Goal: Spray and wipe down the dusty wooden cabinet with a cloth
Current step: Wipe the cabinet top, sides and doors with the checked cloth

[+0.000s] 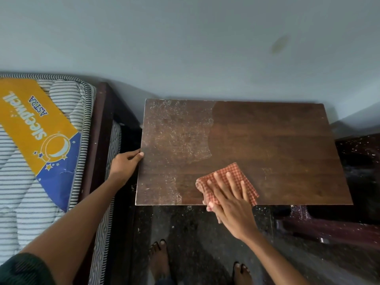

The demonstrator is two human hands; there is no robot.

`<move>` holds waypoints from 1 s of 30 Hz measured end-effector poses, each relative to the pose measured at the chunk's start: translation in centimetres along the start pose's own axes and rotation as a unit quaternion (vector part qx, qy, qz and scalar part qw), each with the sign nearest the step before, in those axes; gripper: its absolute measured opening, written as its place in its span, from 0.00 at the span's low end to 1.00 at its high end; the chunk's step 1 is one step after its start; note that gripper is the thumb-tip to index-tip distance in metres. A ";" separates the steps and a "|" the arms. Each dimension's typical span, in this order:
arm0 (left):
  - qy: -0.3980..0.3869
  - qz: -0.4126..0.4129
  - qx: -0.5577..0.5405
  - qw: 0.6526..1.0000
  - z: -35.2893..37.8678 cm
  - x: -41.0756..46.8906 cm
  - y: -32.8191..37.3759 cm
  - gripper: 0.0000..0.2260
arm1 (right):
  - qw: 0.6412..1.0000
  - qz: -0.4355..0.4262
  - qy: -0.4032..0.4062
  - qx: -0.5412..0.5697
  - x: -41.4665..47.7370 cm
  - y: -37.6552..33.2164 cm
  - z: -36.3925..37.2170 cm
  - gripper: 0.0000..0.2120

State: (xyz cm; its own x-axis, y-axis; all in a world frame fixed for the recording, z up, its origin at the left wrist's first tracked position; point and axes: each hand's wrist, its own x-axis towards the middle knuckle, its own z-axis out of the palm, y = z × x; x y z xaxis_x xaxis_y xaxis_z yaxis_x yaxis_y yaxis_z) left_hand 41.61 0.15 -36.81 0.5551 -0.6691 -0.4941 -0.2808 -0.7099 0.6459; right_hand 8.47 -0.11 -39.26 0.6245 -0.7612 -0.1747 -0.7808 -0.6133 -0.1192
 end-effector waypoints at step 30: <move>-0.092 -0.101 0.008 0.991 -2.3 3.0 2.4 0.05 | 0.999 -0.025 -0.010 0.046 7.7 -18.2 -0.3 0.26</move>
State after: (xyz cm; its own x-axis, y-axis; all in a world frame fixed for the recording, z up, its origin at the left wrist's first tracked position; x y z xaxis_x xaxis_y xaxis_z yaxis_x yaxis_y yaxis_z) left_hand 44.39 -3.10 -35.44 0.4499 -0.5414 -0.7103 -0.1917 -0.8353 0.5153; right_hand 27.49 5.16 -38.09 0.6627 -0.7255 -0.1855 -0.7477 -0.6276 -0.2168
